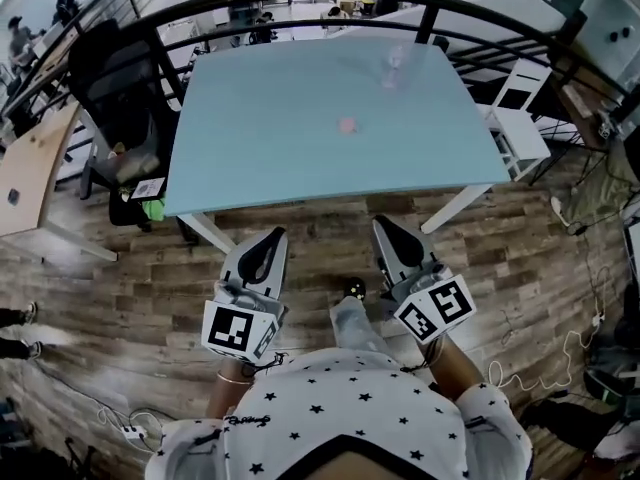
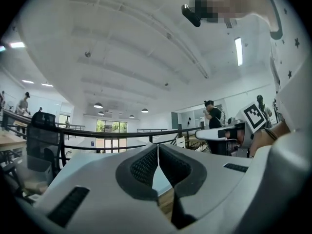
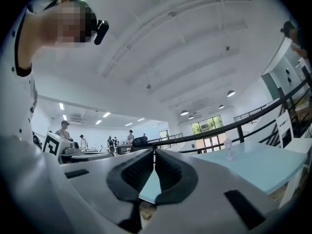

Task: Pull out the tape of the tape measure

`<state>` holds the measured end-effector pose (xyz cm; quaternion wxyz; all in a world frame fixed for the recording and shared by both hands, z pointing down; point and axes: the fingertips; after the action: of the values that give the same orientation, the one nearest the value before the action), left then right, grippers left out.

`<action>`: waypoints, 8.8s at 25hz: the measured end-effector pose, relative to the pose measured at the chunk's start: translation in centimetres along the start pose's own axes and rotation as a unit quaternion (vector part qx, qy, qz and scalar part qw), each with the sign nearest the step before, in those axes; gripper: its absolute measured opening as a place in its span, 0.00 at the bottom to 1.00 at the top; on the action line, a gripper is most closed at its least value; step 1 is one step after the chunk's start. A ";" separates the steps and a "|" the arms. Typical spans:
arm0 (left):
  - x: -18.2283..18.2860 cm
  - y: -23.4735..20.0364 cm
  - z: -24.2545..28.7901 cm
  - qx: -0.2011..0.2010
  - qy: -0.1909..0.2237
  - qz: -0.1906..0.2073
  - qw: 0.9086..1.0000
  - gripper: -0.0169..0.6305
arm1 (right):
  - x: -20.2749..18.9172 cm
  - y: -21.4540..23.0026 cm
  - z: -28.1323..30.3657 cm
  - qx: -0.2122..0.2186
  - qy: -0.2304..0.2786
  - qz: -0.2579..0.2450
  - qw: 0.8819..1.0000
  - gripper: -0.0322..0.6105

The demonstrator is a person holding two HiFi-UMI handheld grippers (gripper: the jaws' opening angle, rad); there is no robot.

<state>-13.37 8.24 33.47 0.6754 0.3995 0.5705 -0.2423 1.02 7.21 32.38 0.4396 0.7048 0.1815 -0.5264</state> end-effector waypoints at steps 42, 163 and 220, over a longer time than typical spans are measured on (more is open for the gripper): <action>-5.3 -13.2 26.4 0.069 -0.075 -0.015 0.995 0.07 | -2.6 26.3 22.7 0.008 -0.176 -0.002 0.984 0.21; -5.0 -10.0 38.0 -0.147 -0.013 -0.261 0.954 0.16 | 1.4 24.3 28.0 0.161 -0.166 -0.215 0.949 0.05; -5.1 -11.8 36.2 -0.118 0.002 -0.259 0.959 0.16 | 1.3 31.8 27.2 0.018 -0.201 -0.232 0.951 0.05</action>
<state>-2.92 -28.65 36.32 0.6304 0.1560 0.6806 -0.3391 8.55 -32.55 43.21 0.3196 0.5306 0.2383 -0.7480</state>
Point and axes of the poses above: the fingertips, and each gripper's own axes: z forward along the fingers, y to its right, x out of its top, and after that the axes turned 15 degrees about z, right-handed
